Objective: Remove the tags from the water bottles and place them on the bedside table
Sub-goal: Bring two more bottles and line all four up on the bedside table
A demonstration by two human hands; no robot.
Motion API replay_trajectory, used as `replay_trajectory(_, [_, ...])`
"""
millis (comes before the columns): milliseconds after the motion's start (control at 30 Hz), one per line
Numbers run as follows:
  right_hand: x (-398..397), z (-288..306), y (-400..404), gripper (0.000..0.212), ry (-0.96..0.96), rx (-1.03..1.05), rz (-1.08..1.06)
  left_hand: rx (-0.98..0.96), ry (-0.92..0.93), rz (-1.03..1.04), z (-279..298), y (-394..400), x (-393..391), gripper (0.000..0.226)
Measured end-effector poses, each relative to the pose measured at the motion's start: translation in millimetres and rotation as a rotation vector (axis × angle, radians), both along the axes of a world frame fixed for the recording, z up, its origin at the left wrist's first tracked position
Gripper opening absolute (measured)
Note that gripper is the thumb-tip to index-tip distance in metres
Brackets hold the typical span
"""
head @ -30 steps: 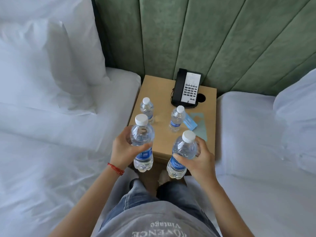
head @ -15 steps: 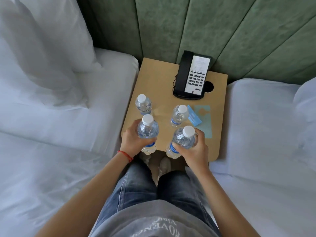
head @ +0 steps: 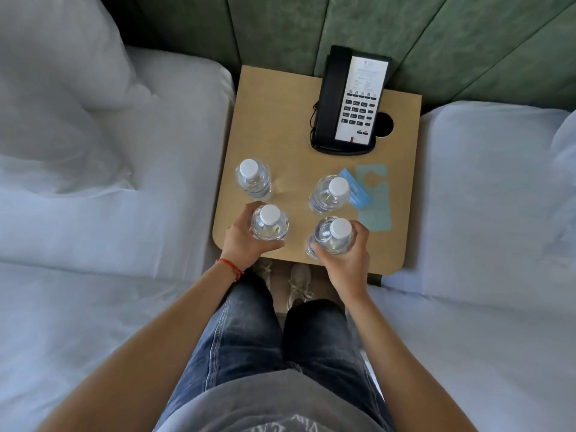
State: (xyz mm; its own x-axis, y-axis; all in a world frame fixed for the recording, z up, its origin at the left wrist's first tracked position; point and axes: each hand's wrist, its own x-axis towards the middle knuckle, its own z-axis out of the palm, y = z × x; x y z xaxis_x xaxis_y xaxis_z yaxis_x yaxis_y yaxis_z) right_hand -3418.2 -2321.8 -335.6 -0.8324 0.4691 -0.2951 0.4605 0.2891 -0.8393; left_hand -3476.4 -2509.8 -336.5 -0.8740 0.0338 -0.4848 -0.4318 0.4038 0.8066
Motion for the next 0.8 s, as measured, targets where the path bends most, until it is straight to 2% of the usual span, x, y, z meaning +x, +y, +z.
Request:
replay_trajectory(300, [0.3, -23.7, -1.0, 0.068, 0.032, 0.024, -0.019, -0.003, 0.005, -0.006, -20.9, -3.7, -1.7, 0.081])
replay_trajectory(800, [-1.8, -30.8, -3.2, 0.071, 0.063, 0.07, 0.084, 0.033, 0.053, 0.036, -29.8, 8.8, 3.4, 0.081])
